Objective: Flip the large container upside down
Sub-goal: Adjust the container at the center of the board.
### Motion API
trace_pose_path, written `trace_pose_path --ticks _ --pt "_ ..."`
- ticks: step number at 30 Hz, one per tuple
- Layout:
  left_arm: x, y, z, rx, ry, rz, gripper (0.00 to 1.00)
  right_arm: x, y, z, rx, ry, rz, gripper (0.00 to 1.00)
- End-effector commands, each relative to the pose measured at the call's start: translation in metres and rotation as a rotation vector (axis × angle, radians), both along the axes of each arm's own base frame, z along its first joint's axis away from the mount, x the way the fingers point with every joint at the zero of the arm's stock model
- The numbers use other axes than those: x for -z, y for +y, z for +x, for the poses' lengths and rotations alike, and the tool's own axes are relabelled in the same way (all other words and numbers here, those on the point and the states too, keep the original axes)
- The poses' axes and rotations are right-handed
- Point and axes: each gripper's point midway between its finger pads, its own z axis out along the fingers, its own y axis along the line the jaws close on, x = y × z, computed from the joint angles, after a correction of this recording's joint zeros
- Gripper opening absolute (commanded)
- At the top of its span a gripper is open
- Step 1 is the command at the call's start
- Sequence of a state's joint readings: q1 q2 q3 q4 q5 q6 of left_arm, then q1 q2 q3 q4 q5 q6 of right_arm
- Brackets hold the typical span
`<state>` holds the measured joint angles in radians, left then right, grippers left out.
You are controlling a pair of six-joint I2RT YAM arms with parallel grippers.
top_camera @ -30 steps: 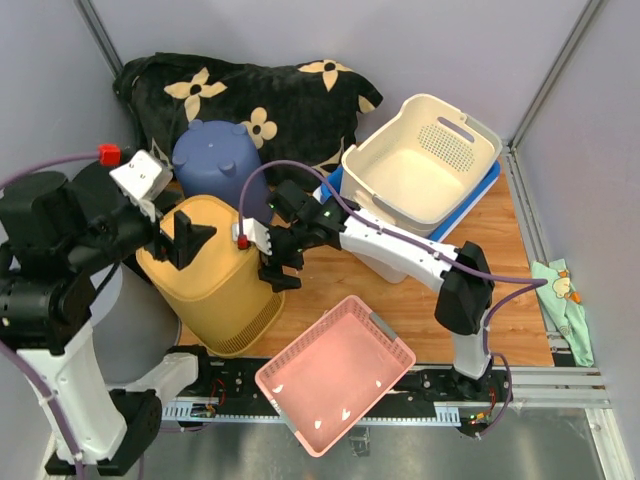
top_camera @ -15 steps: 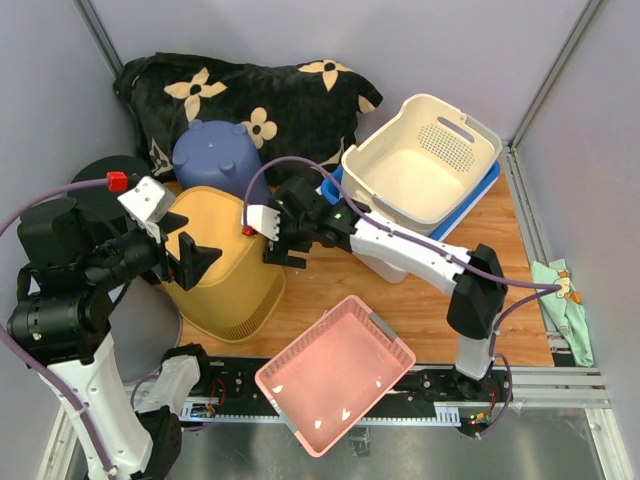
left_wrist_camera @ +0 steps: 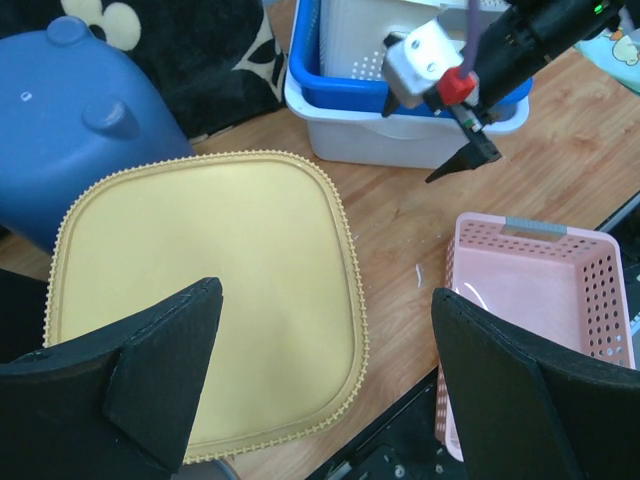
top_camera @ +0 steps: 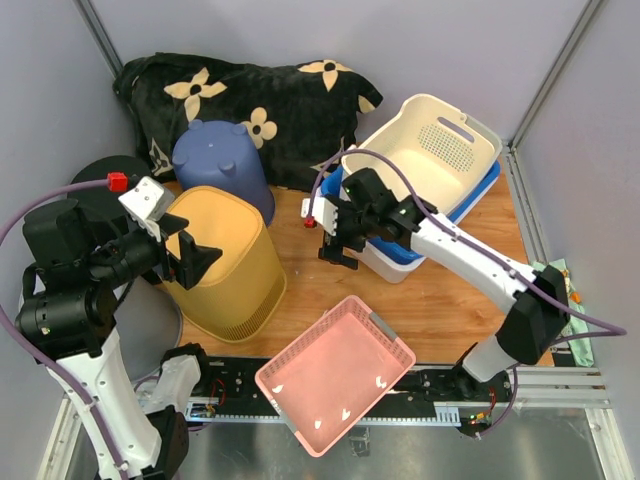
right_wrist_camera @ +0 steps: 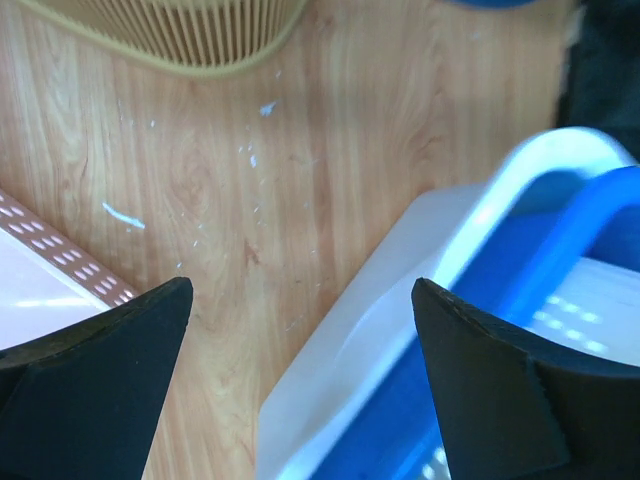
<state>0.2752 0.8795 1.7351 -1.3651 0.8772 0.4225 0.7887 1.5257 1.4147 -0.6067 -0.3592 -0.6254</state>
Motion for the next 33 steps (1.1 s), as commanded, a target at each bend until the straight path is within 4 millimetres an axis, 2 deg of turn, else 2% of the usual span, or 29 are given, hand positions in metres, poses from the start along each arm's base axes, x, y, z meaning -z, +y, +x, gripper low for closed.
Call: trace_pose_path --ticks 1,5,9,12,16,20,24,30,33 --pt "0.0 -0.002 -0.003 0.007 -0.008 -0.009 0.9 0.063 0.001 -0.007 -0.042 0.113 -0.092 0.93" --pt "0.004 0.0 -0.002 -0.011 0.004 -0.006 0.9 0.092 -0.002 0.018 -0.002 0.082 -0.191 0.92" --pt "0.011 0.003 -0.002 -0.031 0.019 0.002 0.91 0.111 -0.023 0.044 0.072 0.09 -0.221 0.91" --pt "0.018 0.004 -0.004 -0.034 0.025 0.007 0.91 0.116 -0.053 0.055 0.142 0.102 -0.224 0.91" --pt "0.022 0.004 -0.004 -0.027 0.031 0.01 0.91 0.113 -0.107 0.063 0.248 0.108 -0.217 0.91" --pt "0.023 0.002 -0.003 -0.007 0.034 0.004 0.91 0.105 -0.162 0.066 0.341 0.105 -0.214 0.91" --pt "0.023 -0.001 -0.001 0.016 0.041 -0.009 0.91 0.098 -0.204 0.064 0.41 0.109 -0.213 0.91" --pt "0.023 0.001 0.006 0.007 0.069 -0.023 0.91 0.096 -0.244 0.053 0.472 0.112 -0.233 0.91" --pt "0.034 0.019 0.027 -0.066 0.138 0.002 0.91 0.095 -0.262 0.044 0.505 0.13 -0.24 0.91"
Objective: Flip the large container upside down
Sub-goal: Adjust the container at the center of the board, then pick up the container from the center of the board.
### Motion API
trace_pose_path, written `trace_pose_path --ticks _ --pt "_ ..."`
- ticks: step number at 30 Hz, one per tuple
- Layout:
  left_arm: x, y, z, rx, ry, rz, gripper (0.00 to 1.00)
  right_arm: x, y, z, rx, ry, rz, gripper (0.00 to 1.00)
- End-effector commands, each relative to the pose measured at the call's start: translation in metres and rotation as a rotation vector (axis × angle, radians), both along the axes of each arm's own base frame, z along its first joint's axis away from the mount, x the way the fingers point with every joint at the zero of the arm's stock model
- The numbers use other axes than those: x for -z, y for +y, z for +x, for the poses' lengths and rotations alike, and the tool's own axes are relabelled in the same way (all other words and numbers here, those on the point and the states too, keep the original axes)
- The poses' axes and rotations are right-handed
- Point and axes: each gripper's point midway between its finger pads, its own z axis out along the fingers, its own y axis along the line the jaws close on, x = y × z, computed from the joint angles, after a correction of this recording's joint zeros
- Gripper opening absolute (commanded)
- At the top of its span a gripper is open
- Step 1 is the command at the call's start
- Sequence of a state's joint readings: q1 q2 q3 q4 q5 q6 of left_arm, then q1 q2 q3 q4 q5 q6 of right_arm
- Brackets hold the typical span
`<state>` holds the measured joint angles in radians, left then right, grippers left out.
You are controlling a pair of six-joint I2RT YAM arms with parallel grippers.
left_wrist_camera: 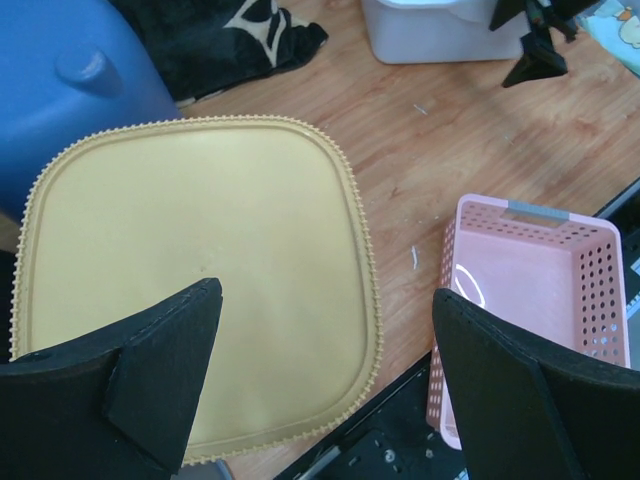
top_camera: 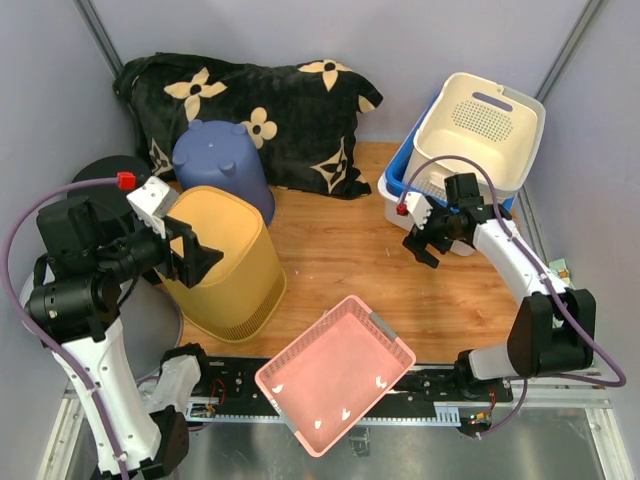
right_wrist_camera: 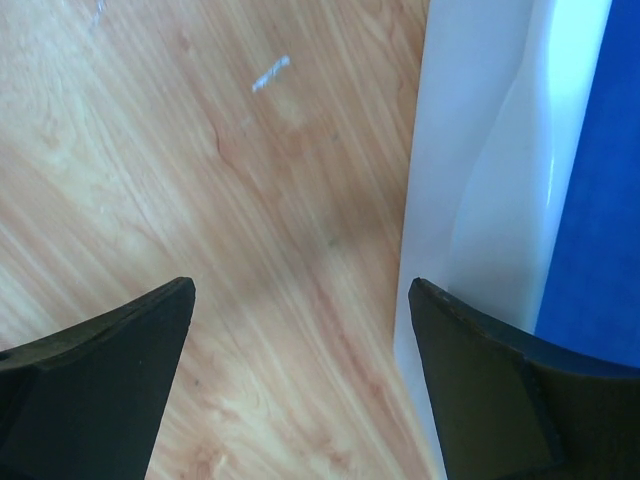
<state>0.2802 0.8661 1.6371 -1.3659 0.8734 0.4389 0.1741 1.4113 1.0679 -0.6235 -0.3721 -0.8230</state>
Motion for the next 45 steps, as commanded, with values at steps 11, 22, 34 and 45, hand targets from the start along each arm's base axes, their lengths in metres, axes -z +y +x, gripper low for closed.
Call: trace_pose_path --ticks 11,22,34,45 --pt "0.014 0.005 0.136 -0.263 0.096 0.519 0.87 -0.031 -0.04 -0.118 -0.017 0.205 0.015 0.91" --pt "0.068 -0.194 0.082 0.374 0.041 0.693 0.88 -0.057 -0.035 -0.166 0.064 0.103 0.078 0.92" --pt "0.163 -0.199 -0.084 1.014 0.465 0.654 0.91 -0.079 -0.03 -0.158 0.137 0.038 0.146 0.91" --pt "0.253 -0.214 -0.051 0.825 0.379 0.841 0.99 -0.1 -0.011 -0.146 0.176 0.006 0.325 0.89"
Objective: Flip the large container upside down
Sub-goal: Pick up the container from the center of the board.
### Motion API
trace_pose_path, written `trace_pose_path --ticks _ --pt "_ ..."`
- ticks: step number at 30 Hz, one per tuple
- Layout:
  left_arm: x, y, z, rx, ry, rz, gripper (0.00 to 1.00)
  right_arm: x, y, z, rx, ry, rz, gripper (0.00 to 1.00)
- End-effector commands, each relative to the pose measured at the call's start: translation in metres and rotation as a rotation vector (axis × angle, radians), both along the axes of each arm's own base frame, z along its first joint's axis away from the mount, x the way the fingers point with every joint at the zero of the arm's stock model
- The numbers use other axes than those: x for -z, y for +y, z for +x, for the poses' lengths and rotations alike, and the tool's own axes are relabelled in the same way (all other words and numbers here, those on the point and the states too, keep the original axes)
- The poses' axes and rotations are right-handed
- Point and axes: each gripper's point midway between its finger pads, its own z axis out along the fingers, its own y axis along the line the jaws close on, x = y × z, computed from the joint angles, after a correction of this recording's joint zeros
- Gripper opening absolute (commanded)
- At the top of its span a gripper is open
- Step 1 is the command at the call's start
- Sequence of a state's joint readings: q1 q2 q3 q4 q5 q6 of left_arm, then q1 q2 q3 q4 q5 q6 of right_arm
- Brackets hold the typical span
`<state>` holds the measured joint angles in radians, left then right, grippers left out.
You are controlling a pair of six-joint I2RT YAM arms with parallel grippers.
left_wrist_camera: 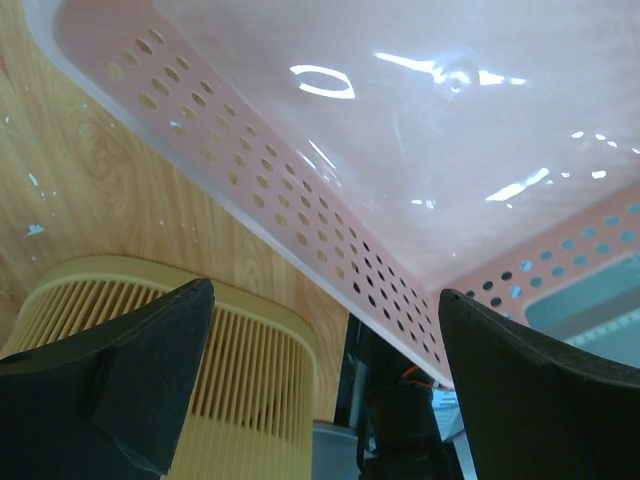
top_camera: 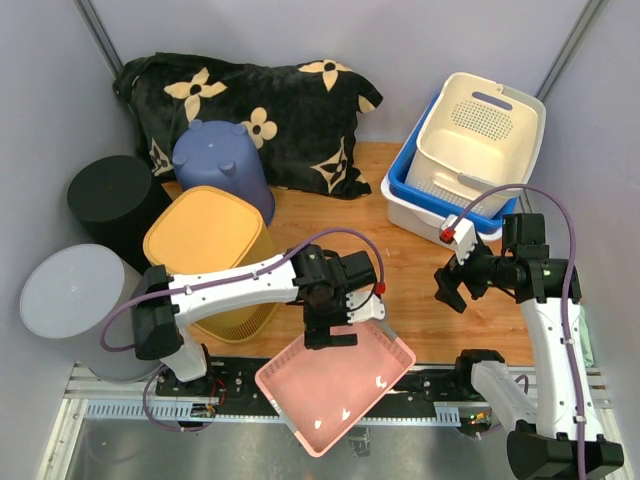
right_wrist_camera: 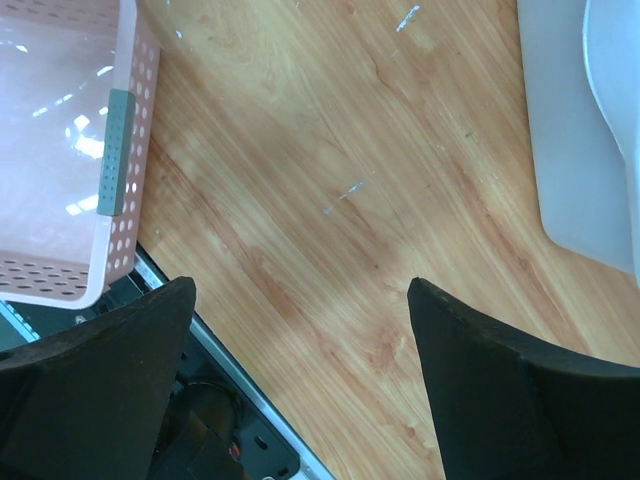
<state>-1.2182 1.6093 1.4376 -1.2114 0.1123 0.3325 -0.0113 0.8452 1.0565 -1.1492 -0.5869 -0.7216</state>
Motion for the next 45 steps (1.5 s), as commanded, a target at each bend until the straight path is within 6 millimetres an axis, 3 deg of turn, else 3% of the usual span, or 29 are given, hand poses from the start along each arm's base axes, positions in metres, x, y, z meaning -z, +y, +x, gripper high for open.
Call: trace_pose_path --ticks 1,5,10,13,19,22,24,26,27,30,33,36,40,45 --pt "0.013 -0.026 0.015 -0.035 -0.063 -0.1 0.99 -0.018 0.01 0.001 0.021 -0.037 0.102 0.89" --pt "0.027 -0.03 0.029 -0.054 -0.119 -0.089 0.99 -0.021 0.013 -0.002 0.015 -0.033 0.116 0.89" --pt "0.071 -0.012 0.031 -0.035 -0.123 -0.002 0.99 -0.028 0.019 -0.006 0.005 -0.038 0.165 0.89" --pt "0.087 -0.004 0.035 -0.051 -0.126 0.029 0.99 -0.03 0.02 -0.007 0.004 -0.047 0.177 0.89" --pt "0.096 0.003 0.079 -0.167 -0.221 0.057 0.96 -0.032 0.025 -0.009 -0.007 -0.041 0.221 0.89" --pt "0.101 0.002 0.089 -0.21 -0.202 0.059 0.72 -0.032 0.025 -0.007 0.003 -0.046 0.229 0.88" --pt "0.103 -0.002 0.089 -0.215 -0.194 0.059 0.42 -0.033 0.025 -0.008 0.003 -0.048 0.236 0.88" --pt "0.103 -0.006 0.09 -0.217 -0.187 0.051 0.06 -0.033 0.026 -0.008 0.002 -0.051 0.244 0.88" --pt "0.103 -0.007 0.09 -0.216 -0.185 0.051 0.01 -0.033 0.027 -0.009 0.001 -0.05 0.248 0.88" --pt "0.104 -0.012 0.088 -0.198 -0.161 0.039 0.0 -0.032 0.027 -0.008 0.005 -0.045 0.257 0.88" --pt "0.092 -0.027 0.086 -0.185 -0.131 -0.014 0.0 -0.03 0.027 -0.008 0.014 -0.046 0.262 0.88" --pt "0.067 -0.045 0.085 -0.14 -0.099 -0.09 0.0 -0.029 0.026 -0.008 0.025 -0.052 0.261 0.88" --pt "0.011 -0.082 0.079 -0.095 -0.032 -0.279 0.0 -0.037 0.024 -0.01 0.016 -0.074 0.24 0.88" --pt "-0.065 -0.119 0.047 0.014 0.149 -0.555 0.0 -0.054 0.016 -0.016 -0.022 -0.135 0.153 0.89"
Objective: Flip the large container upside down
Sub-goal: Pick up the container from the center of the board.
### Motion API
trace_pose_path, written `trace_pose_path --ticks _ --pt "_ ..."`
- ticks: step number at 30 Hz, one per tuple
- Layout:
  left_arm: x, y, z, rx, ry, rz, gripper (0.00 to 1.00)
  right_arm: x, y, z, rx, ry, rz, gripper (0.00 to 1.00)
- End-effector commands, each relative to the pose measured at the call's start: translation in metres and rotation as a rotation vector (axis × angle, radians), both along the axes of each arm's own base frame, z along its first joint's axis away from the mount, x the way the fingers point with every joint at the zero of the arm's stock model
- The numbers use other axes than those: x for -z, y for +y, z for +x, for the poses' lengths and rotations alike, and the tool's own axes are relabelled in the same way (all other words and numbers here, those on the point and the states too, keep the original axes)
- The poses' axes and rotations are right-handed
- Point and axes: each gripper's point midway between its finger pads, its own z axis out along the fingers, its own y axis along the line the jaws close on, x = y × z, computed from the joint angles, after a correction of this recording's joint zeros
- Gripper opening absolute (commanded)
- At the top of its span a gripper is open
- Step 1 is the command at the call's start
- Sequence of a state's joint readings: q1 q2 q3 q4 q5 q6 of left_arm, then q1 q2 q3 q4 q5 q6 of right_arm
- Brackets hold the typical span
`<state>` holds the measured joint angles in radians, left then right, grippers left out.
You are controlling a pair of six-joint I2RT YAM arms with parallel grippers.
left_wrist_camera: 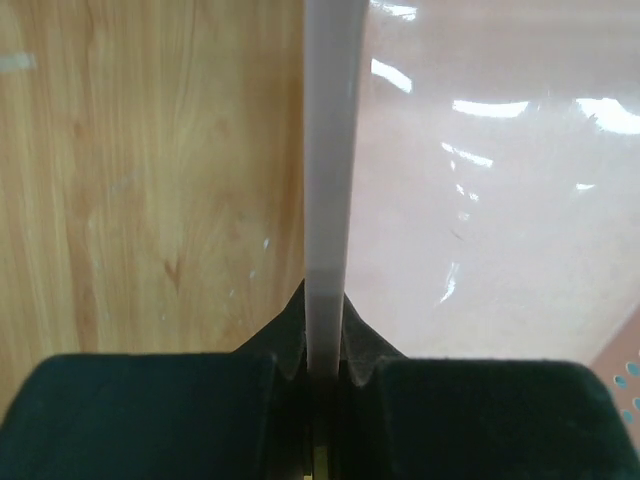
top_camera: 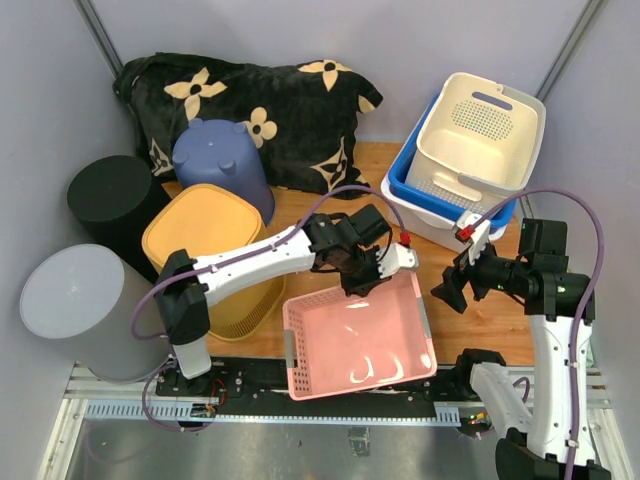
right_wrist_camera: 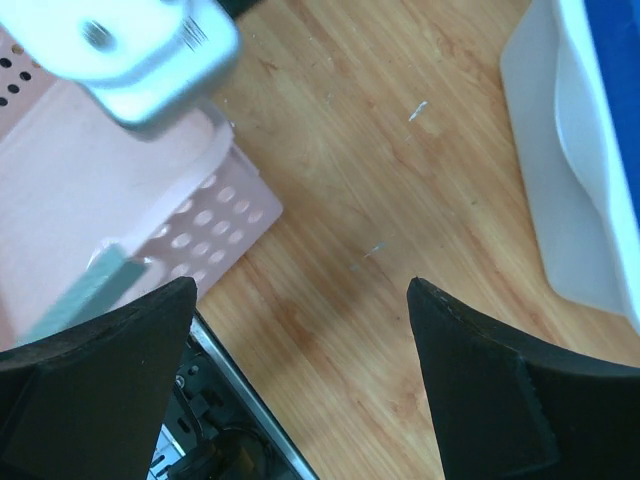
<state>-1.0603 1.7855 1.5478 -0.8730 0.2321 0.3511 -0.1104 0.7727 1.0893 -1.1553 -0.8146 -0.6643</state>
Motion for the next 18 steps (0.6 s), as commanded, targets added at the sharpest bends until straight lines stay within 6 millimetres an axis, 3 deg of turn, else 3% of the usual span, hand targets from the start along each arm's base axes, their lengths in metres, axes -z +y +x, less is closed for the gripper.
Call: trace_pose_path --ticks 1,5,9,11,13,18 --pt "-0.086 -0.032 -0.036 0.152 0.156 -0.308 0.0 -0.021 -0.005 -0.01 -0.043 -0.064 -0.062 0.89" --pt "-0.137 -0.051 -0.029 0.183 0.204 -0.526 0.0 -0.032 -0.015 -0.015 -0.057 -0.089 -0.152 0.88" --pt "-0.174 -0.056 -0.002 0.118 0.244 -0.804 0.0 -0.04 -0.058 0.002 0.081 -0.131 -0.359 0.88" --pt "-0.176 -0.051 0.015 0.047 0.308 -0.94 0.0 -0.047 -0.078 0.011 0.147 -0.147 -0.441 0.87" --pt "-0.165 -0.05 0.032 0.02 0.414 -1.002 0.0 -0.053 -0.086 0.011 0.151 -0.14 -0.483 0.87" --pt "-0.122 -0.058 0.047 -0.032 0.717 -0.918 0.0 -0.06 -0.069 -0.008 0.035 -0.094 -0.435 0.87"
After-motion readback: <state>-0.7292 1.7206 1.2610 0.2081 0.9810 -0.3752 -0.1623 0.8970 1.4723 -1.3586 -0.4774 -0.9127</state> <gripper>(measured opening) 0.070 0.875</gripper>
